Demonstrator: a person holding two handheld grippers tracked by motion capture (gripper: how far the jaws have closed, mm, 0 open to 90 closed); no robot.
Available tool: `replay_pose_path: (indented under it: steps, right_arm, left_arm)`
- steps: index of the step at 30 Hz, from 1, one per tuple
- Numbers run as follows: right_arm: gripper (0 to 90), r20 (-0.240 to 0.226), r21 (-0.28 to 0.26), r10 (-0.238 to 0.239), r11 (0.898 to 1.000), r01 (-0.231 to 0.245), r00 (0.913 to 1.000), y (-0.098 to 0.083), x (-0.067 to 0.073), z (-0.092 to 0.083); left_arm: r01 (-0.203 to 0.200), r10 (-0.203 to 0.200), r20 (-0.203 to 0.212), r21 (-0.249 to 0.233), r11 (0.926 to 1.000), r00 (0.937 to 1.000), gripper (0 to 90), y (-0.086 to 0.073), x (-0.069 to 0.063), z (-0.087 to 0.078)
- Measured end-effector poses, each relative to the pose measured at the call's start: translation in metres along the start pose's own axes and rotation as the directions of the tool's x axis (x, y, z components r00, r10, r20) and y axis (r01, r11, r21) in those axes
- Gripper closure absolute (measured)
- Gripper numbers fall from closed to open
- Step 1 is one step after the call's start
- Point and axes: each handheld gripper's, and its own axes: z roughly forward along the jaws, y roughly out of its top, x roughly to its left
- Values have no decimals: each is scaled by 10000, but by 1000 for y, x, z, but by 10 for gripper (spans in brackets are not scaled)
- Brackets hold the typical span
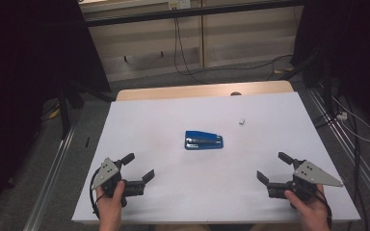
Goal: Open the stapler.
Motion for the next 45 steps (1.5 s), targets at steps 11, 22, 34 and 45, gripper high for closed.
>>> replay_pose_path:
  steps: [11, 22, 34, 45]
  right_arm:
    - [20, 12, 195, -92, 9998, 92, 10000, 0, -1, 3]
    - [15, 513, 515, -161, 9986, 135, 9986, 0, -5, -1]
    - [14, 347, 530, -549, 9972, 530, 9979, 14, -1, 11]
    - [15, 31, 678, -466, 9966, 462, 9989, 21, 4, 37]
  left_arm:
    - [82, -79, 231, -96, 9999, 9997, 18, 2, 0, 3]
    - [271, -260, 375, -316, 9991, 9990, 18, 19, 0, 18]
    - [332, -345, 858, 166, 9993, 9957, 18, 36, -7, 43]
    - [269, -304, 902, 398, 9988, 9955, 20, 42, -1, 59]
